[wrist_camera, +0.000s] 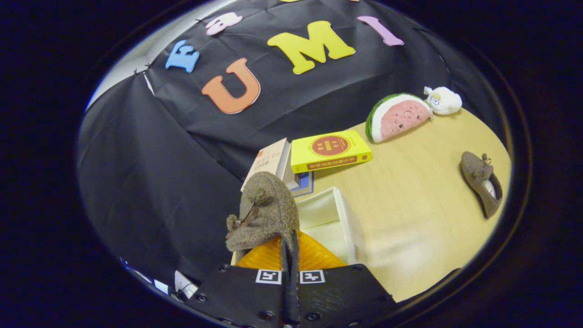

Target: Open the storage box then place both shoes into the box .Put the left shoe in first, then the right shoe, with the right side of both shoes facing outward in a uniform manner.

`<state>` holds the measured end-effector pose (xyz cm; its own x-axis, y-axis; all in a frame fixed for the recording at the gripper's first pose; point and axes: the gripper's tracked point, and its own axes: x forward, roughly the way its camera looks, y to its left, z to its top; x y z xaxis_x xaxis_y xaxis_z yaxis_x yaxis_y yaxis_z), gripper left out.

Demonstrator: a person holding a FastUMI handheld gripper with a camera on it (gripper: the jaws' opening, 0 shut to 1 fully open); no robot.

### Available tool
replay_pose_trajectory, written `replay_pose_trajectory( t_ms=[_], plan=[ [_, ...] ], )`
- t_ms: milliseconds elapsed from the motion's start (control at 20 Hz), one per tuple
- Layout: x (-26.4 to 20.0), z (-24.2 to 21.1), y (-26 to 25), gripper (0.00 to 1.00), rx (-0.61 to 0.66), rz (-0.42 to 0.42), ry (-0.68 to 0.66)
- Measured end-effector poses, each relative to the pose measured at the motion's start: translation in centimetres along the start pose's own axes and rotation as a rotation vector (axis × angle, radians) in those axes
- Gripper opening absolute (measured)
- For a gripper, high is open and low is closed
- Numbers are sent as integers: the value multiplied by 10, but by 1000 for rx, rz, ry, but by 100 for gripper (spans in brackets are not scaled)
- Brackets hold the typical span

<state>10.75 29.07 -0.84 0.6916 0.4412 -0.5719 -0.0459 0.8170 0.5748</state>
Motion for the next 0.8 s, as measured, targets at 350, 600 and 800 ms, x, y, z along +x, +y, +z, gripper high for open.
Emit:
replay_pose_trajectory(
  t_ms=[350, 600, 800],
  plan=[
    [39, -59, -8, 0, 110, -78, 36],
    [60, -85, -13, 0, 131, -154, 111],
    [68, -93, 1, 7, 102, -129, 147]
  ],
)
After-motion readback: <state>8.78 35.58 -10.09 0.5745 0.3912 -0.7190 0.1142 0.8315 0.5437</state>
